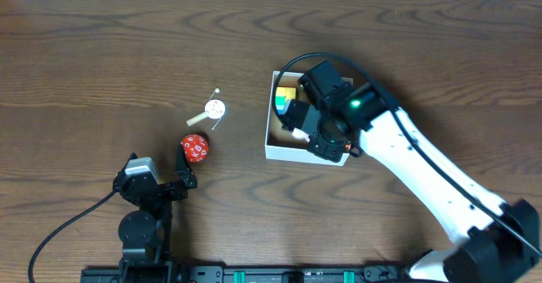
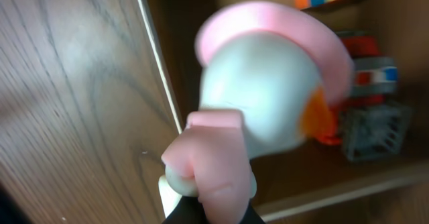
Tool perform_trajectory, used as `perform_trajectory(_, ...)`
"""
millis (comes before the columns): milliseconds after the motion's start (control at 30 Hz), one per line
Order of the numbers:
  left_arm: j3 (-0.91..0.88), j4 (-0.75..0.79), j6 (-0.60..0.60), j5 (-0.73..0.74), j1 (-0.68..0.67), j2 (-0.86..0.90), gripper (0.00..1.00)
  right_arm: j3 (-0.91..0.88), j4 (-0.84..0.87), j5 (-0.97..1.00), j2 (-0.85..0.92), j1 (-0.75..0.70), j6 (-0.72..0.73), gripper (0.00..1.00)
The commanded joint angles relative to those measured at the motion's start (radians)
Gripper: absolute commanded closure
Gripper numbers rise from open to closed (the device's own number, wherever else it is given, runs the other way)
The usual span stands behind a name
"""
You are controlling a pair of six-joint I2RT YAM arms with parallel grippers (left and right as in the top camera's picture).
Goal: Pack container
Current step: 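Carry the duck left and lower it into the white box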
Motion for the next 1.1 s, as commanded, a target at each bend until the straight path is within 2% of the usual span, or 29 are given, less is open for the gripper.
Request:
perform_trajectory(0, -0.021, -0.037, -0.002, -0.011, 0.005, 0.001, 0.02, -0.002, -0.001, 0.02, 0.048, 0.007, -0.059, 0.98)
perform_trajectory(233, -0.021, -0.037, -0.002, -0.011, 0.005, 0.001, 0.02, -0.002, -0.001, 0.109, 0.127, 0.007, -0.058, 0.98)
perform_trajectory(533, -0.021, -0.037, -0.002, -0.011, 0.005, 0.001, 0.02, -0.002, 0.014, 0.111, 0.141, -0.008, -0.058, 0.96)
perform_trajectory(767, -0.021, -0.037, -0.002, -0.011, 0.005, 0.001, 0.02, -0.002, 0.014, 0.111, 0.141, -0.014, -0.054, 0.88)
perform_trajectory(900, -0.021, -0.037, -0.002, -0.011, 0.005, 0.001, 0.02, -0.002, 0.014, 0.111, 0.141, -0.015, -0.053, 0.76)
perform_trajectory(967, -0.021, -0.037, -0.002, -0.011, 0.005, 0.001, 0.02, -0.002, 0.015, 0.111, 0.141, -0.015, -0.047, 0.64)
perform_trajectory(1067, -0.021, -0.037, -0.002, -0.011, 0.005, 0.001, 0.02, -0.002, 0.017, 0.111, 0.141, -0.015, -0.047, 0.58)
